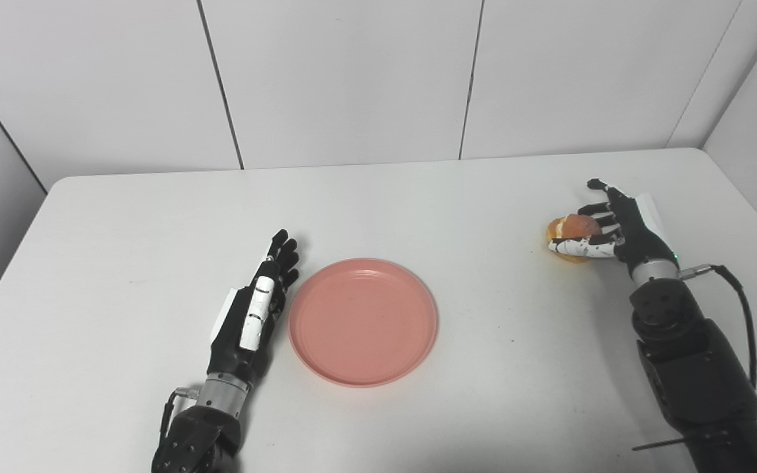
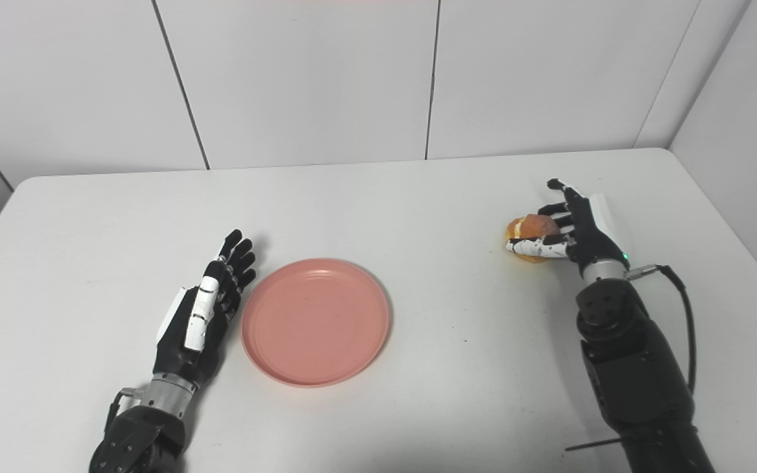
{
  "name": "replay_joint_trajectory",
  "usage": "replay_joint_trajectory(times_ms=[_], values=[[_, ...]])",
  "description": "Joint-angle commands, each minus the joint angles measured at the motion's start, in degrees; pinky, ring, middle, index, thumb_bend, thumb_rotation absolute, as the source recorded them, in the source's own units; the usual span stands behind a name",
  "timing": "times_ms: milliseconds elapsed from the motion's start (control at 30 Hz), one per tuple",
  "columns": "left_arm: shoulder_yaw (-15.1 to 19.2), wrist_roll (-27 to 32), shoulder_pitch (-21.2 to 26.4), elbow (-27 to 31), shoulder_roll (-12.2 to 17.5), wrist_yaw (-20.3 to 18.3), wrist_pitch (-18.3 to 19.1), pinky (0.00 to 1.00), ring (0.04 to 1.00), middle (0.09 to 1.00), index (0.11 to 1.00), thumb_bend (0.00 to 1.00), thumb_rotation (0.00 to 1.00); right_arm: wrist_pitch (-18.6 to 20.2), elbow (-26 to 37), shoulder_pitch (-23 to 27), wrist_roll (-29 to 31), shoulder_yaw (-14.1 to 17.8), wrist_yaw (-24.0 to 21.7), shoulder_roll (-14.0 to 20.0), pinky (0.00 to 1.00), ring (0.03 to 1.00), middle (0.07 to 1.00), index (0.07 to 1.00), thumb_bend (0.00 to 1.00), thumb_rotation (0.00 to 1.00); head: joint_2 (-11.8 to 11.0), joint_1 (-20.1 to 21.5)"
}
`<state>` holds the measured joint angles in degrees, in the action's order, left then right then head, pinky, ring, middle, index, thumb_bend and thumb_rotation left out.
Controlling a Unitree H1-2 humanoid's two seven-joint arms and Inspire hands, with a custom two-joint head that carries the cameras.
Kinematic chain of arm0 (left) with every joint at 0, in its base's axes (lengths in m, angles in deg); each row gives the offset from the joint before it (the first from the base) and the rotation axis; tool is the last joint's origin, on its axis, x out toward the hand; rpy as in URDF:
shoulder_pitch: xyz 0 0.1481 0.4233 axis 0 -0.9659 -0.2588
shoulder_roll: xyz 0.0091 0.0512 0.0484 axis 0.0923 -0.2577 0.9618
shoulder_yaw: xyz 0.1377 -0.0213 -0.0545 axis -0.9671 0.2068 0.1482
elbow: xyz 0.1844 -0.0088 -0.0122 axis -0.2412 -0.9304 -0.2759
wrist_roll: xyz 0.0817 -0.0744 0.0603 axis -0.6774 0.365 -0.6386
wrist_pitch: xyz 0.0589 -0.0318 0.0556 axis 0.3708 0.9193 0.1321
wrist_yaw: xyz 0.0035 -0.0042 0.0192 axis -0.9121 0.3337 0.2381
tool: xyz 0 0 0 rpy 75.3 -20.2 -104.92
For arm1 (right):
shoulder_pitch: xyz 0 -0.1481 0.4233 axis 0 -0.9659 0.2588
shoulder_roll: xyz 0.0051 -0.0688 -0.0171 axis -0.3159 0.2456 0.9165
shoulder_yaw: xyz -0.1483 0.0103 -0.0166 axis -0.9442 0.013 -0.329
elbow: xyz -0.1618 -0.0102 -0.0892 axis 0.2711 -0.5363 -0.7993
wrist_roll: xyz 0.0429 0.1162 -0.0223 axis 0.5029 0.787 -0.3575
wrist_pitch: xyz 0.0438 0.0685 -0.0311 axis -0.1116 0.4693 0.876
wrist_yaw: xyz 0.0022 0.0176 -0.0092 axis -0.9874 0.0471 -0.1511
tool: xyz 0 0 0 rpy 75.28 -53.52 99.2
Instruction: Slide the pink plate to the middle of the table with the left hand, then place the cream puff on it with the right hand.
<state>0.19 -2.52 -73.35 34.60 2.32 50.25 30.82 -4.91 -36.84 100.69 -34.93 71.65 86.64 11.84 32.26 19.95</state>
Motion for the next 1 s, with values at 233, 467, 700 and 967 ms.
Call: replay_joint_trajectory(times_ms=[233,467,700,967], values=[[-0.15,0.58,-0.53,0.4,0.58,-1.22,-0.23,1.0,1.0,1.0,1.0,0.53,1.0,1.11,0.44,1.7,-6.54,-2.67,2.45,2.54,0.18,0.304,0.477,0.821,0.55,0.0,0.5,-0.05],[-0.24,-0.12,-0.37,0.06,0.16,-0.66,-0.74,1.0,1.0,1.0,0.993,0.52,1.0,0.68,-0.53,1.8,-11.05,-5.44,4.19,3.81,0.24,0.407,0.524,0.726,0.52,0.0,1.13,-0.75],[-0.22,0.1,-0.19,0.09,0.08,-0.7,-0.73,1.0,1.0,1.0,0.999,0.51,1.0,-1.95,-0.83,1.85,-12.69,-5.9,8.77,3.77,0.2,0.381,0.478,0.516,0.51,0.0,1.51,0.64],[-0.2,-0.05,-0.17,0.7,-0.43,-0.27,0.36,1.0,0.997,0.995,0.992,0.54,1.0,-6.87,2.39,1.84,-11.07,-3.8,13.97,2.28,0.17,0.4,0.497,0.486,0.52,0.0,2.9,-1.96]])
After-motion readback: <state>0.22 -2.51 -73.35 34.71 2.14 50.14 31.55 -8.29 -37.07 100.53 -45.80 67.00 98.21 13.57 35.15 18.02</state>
